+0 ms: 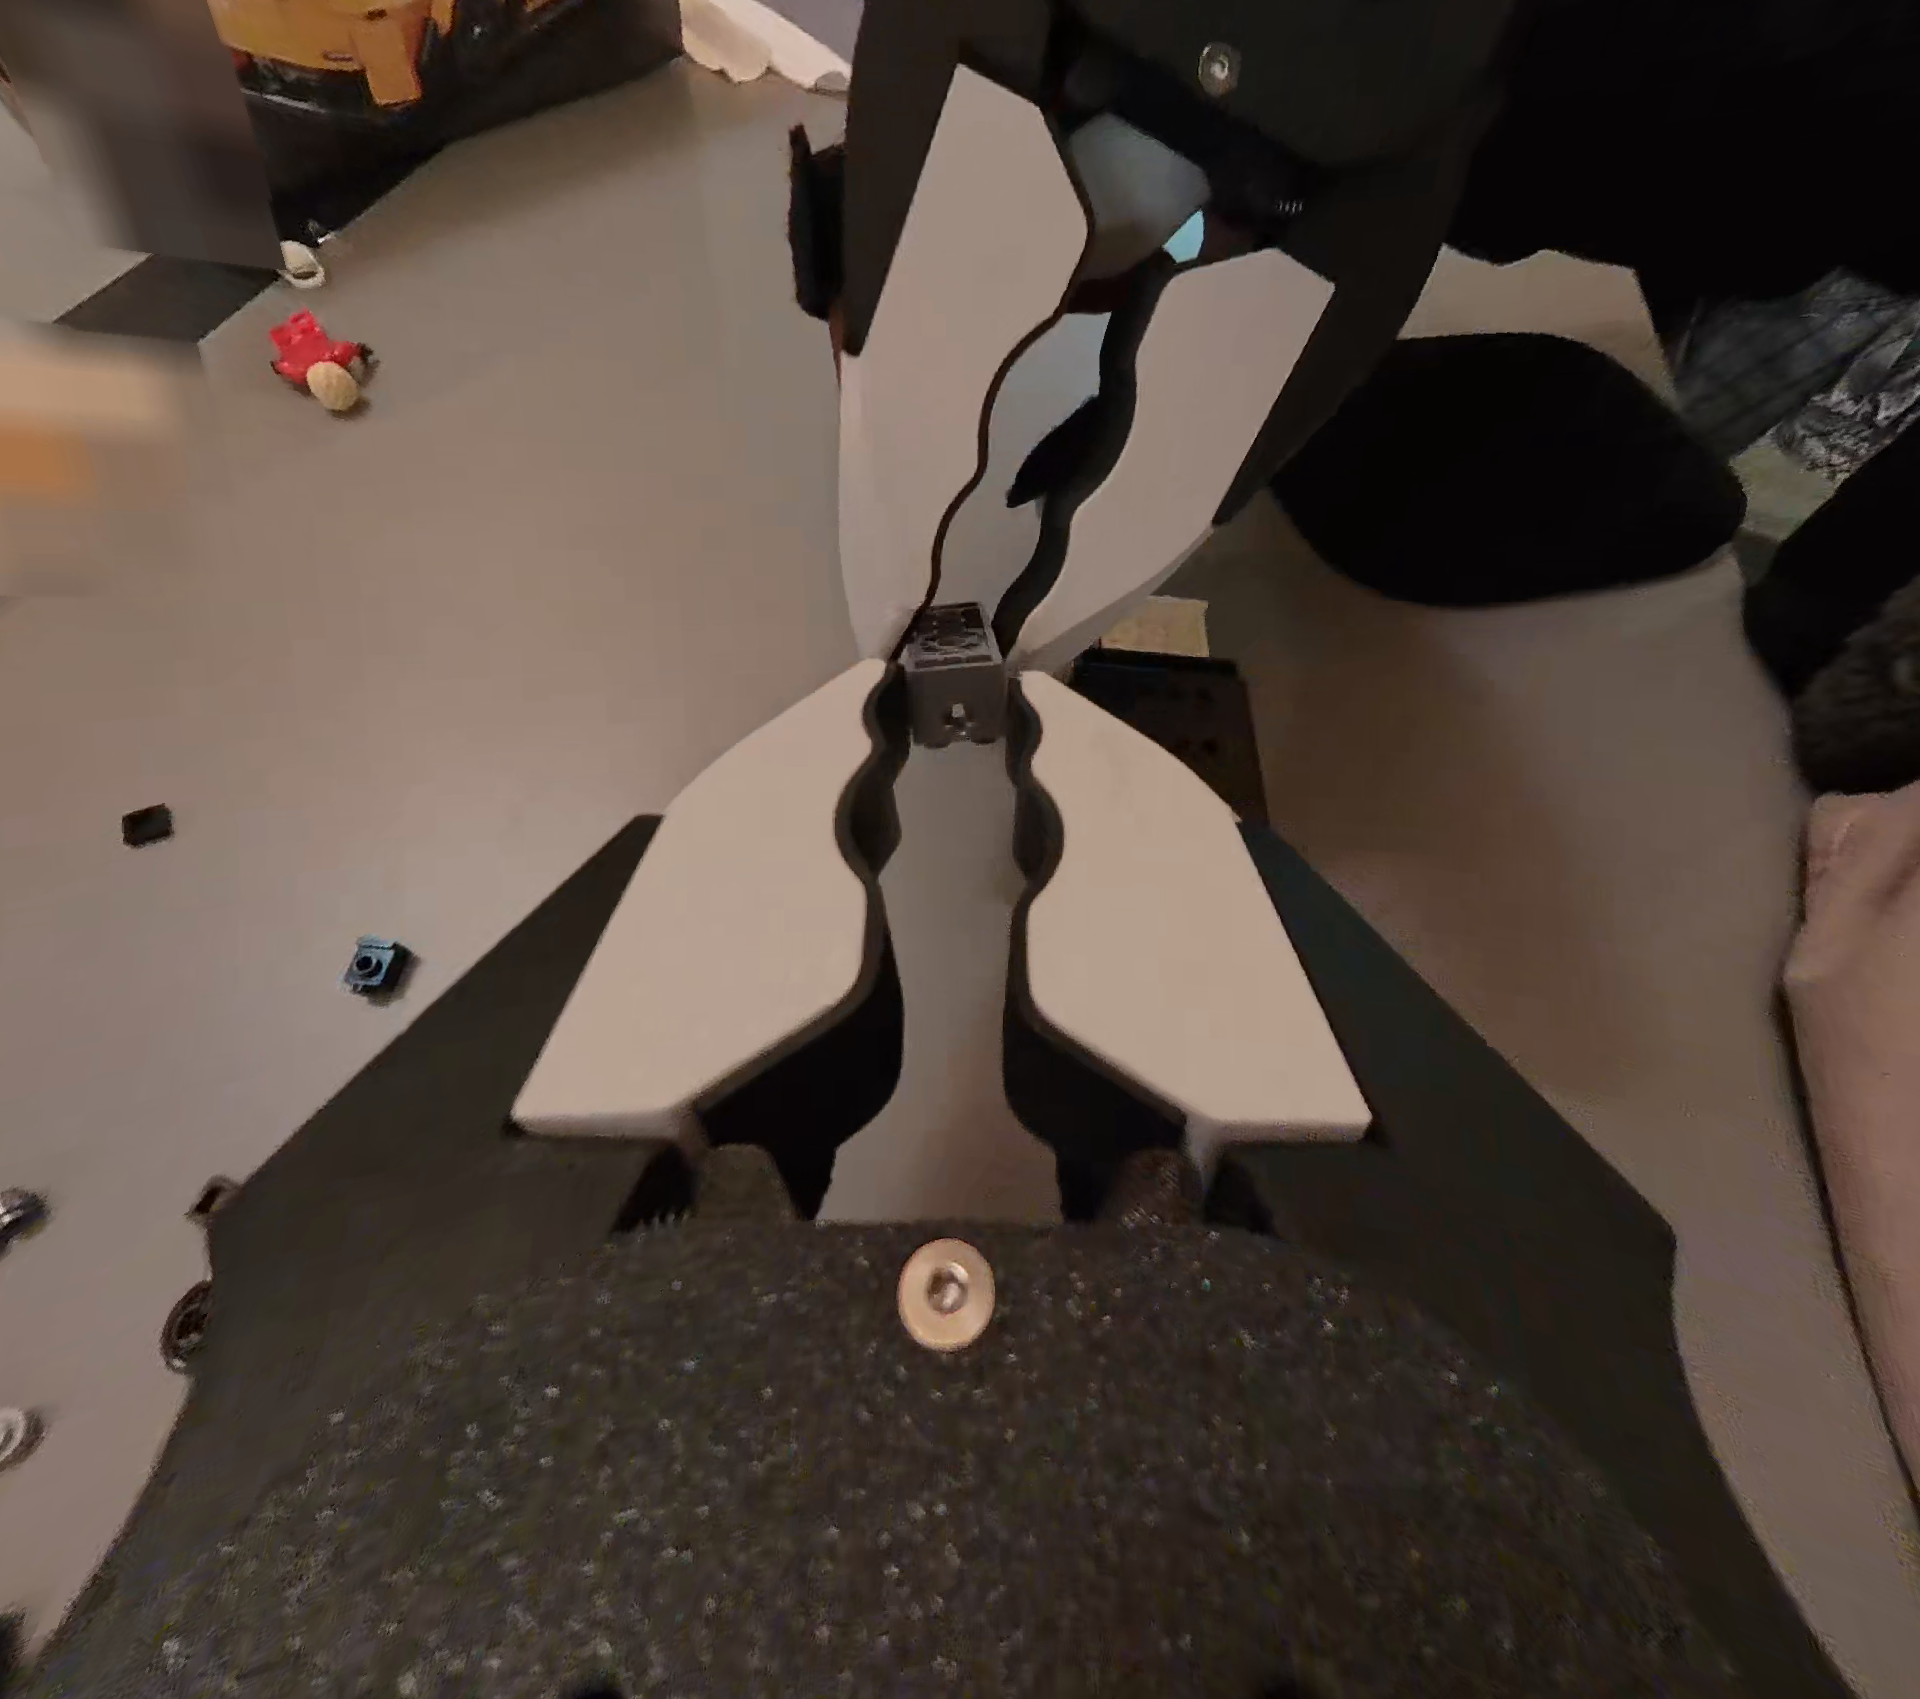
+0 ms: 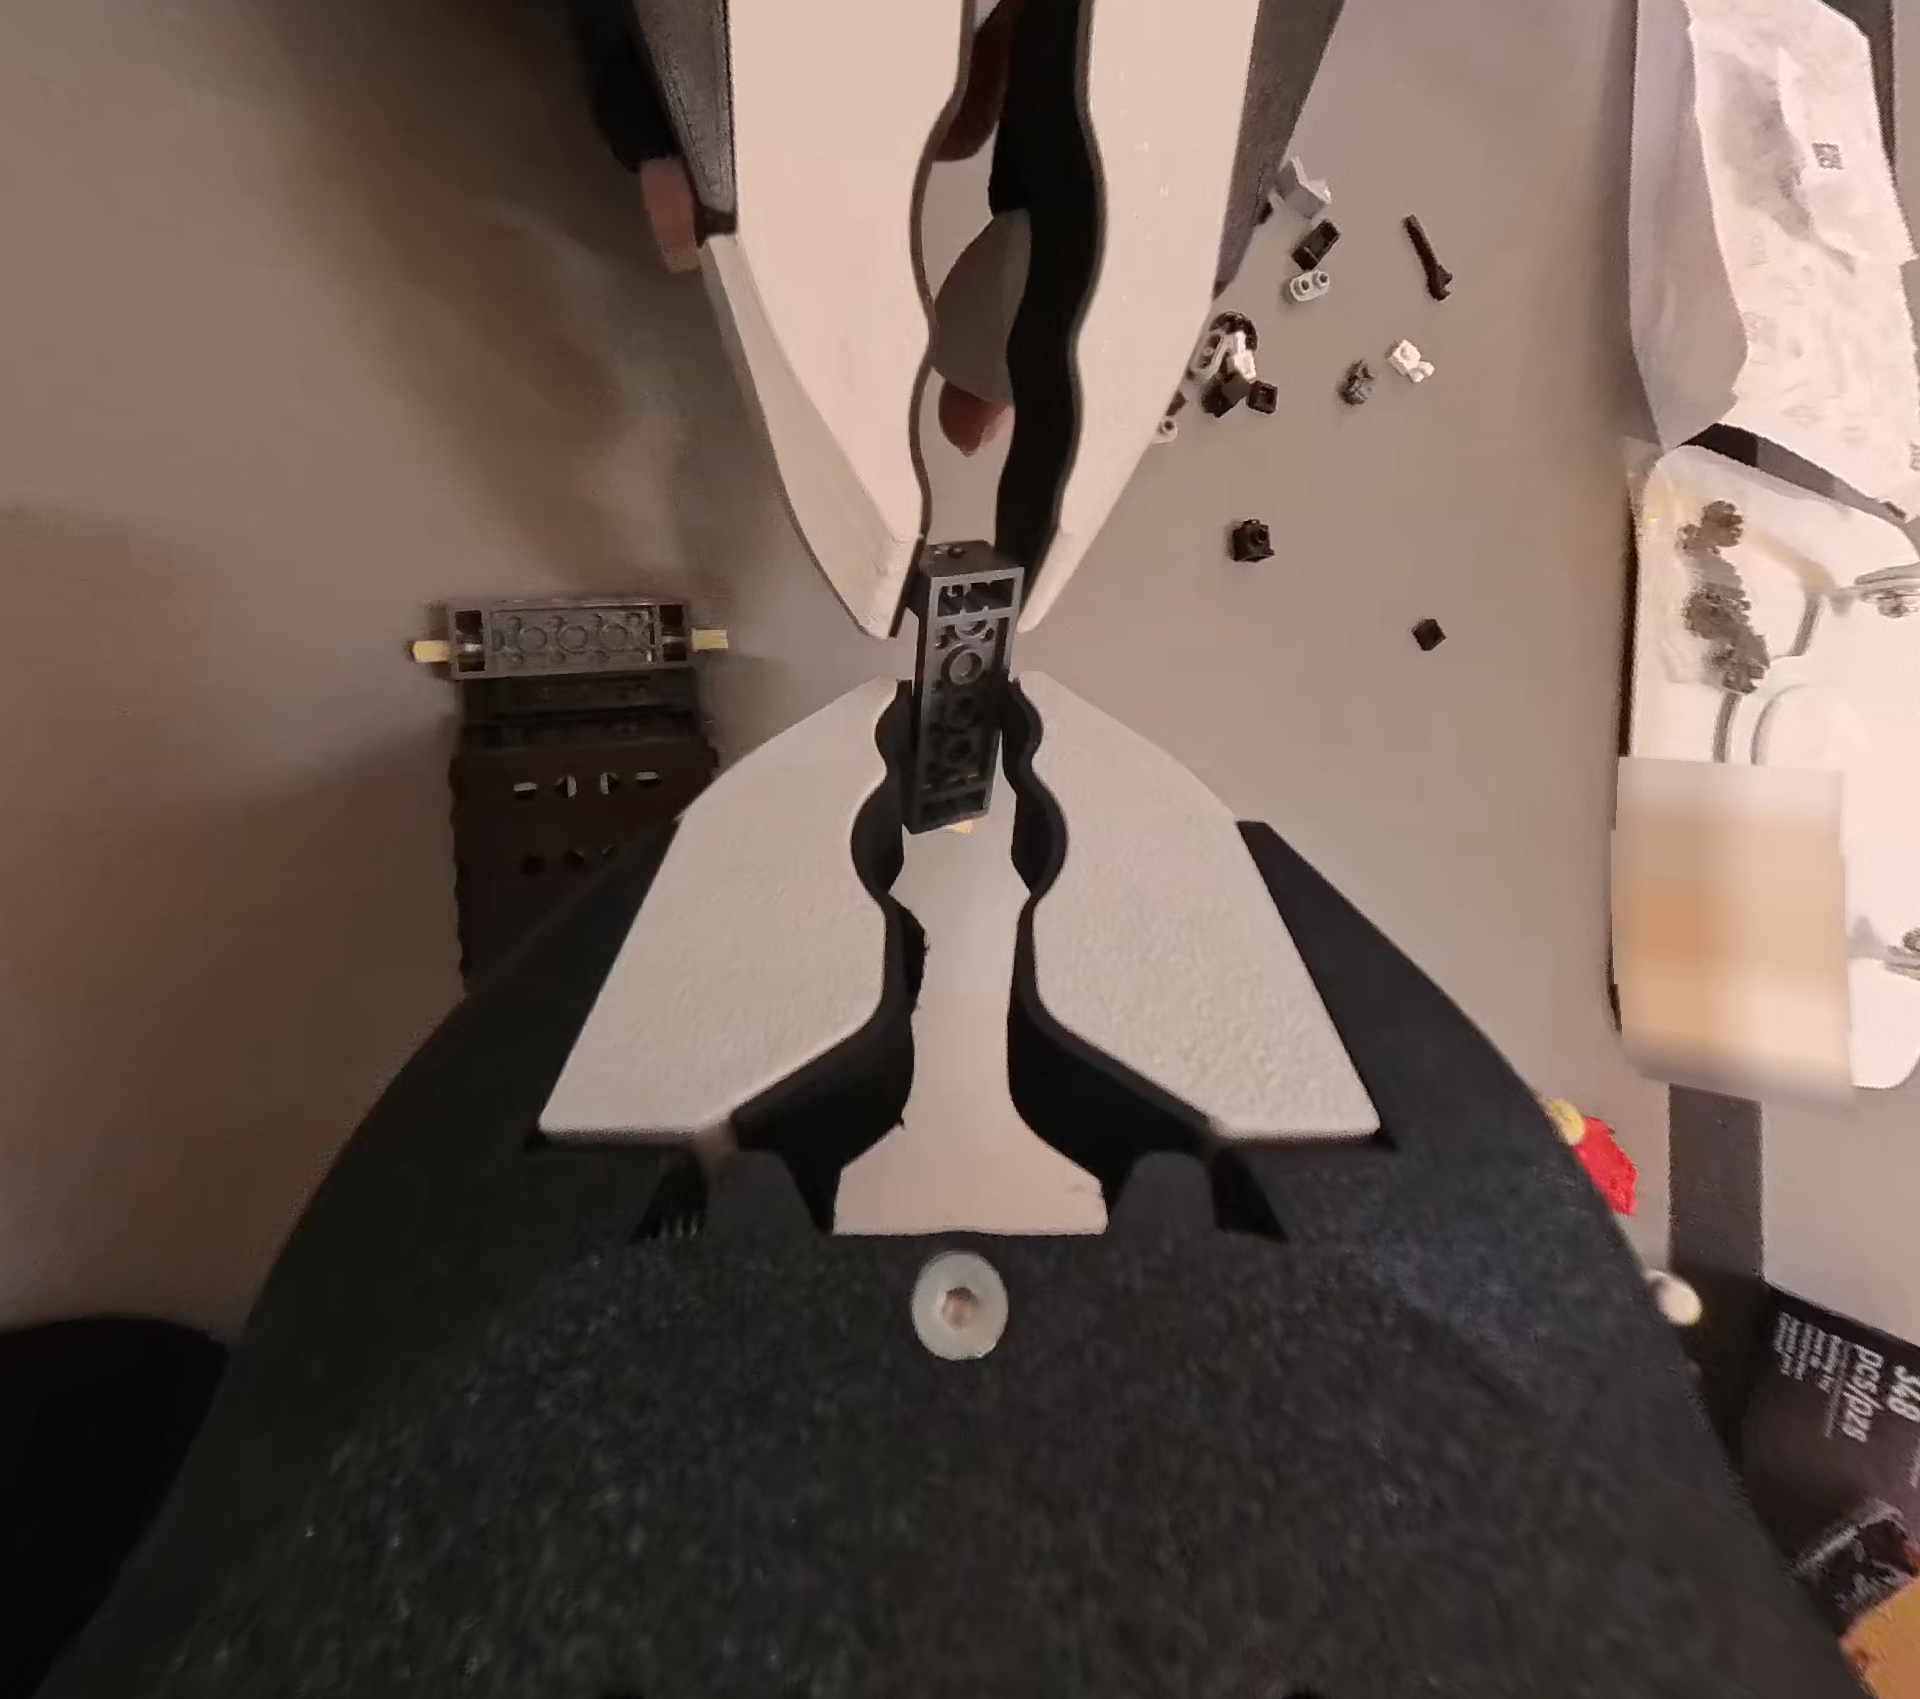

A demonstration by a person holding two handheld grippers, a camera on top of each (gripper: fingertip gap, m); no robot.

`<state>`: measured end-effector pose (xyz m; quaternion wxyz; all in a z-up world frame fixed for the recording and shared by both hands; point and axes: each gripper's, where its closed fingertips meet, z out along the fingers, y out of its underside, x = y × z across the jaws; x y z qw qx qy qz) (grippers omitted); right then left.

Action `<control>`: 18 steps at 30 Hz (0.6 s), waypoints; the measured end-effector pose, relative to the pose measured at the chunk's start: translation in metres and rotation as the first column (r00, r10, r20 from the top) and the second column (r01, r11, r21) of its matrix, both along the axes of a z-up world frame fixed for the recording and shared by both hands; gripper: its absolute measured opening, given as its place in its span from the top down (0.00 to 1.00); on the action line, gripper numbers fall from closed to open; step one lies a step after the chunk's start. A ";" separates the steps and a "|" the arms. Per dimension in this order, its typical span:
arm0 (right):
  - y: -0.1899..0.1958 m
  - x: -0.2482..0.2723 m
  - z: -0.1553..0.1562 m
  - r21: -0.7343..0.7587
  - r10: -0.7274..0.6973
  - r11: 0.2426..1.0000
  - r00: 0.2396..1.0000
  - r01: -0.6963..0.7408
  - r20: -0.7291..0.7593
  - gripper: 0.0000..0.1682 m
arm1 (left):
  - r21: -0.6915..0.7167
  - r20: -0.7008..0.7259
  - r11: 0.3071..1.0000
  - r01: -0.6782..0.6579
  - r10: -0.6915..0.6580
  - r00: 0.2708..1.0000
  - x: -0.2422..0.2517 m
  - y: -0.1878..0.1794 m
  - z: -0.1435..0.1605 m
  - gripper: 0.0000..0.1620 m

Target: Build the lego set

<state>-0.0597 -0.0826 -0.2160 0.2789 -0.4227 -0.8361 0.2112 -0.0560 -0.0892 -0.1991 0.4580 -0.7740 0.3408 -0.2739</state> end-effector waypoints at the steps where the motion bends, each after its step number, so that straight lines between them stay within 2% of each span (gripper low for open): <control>1: -0.001 -0.001 0.000 -0.003 0.002 1.000 1.000 -0.002 -0.003 0.91 | 0.003 -0.014 1.000 0.007 -0.007 1.000 -0.001 -0.001 -0.002 0.89; 5: 0.002 0.000 0.012 -0.100 -0.028 0.995 0.996 0.019 -0.088 0.88 | 0.043 0.024 0.998 0.038 -0.039 0.999 -0.011 -0.002 0.001 0.89; 9: 0.021 0.018 -0.003 -0.256 -0.106 0.963 0.992 0.086 -0.068 0.85 | 0.040 0.155 0.997 0.066 -0.071 0.985 -0.025 -0.002 0.001 0.89; 14: -0.006 0.005 0.011 -0.471 -0.106 0.882 0.964 -0.023 -0.245 0.80 | 0.080 0.249 0.992 0.100 -0.117 0.961 -0.014 -0.005 0.008 0.89; 15: -0.008 0.002 0.016 -0.488 -0.111 0.872 0.956 -0.037 -0.270 0.81 | 0.080 0.268 0.992 0.100 -0.118 0.956 -0.013 -0.005 0.009 0.89; 16: -0.006 0.000 0.019 -0.491 -0.124 0.870 0.950 -0.035 -0.287 0.88 | 0.081 0.283 0.991 0.106 -0.125 0.951 -0.012 -0.006 0.010 0.89; 18: -0.006 0.001 0.025 -0.503 -0.118 0.862 0.945 -0.056 -0.307 0.90 | 0.081 0.286 0.991 0.110 -0.129 0.950 -0.012 -0.006 0.010 0.89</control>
